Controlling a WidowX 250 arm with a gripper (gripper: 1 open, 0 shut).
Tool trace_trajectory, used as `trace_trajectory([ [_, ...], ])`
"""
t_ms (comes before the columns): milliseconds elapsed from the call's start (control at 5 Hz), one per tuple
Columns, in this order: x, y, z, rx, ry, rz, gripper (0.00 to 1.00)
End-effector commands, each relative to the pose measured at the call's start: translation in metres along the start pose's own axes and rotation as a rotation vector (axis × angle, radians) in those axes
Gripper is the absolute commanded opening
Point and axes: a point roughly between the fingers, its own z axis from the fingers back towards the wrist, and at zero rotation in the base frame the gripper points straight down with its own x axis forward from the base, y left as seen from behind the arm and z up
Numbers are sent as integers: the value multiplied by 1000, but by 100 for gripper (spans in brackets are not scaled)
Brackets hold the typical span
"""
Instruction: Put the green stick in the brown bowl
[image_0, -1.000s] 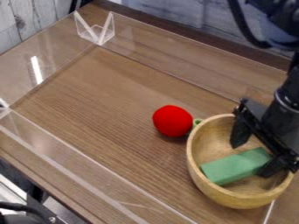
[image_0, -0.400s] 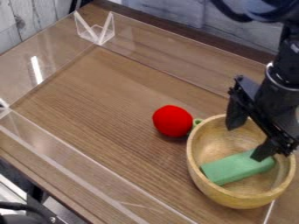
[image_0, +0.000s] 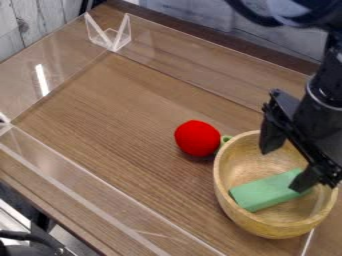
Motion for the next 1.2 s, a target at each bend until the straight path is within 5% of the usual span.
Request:
trace_trajectory([
  [0,-3,9,20,1,-60,-20,100],
  [400,0,16,12,-2,-45,89,100],
  [1000,-18,43,8,-11,-22,170,100],
])
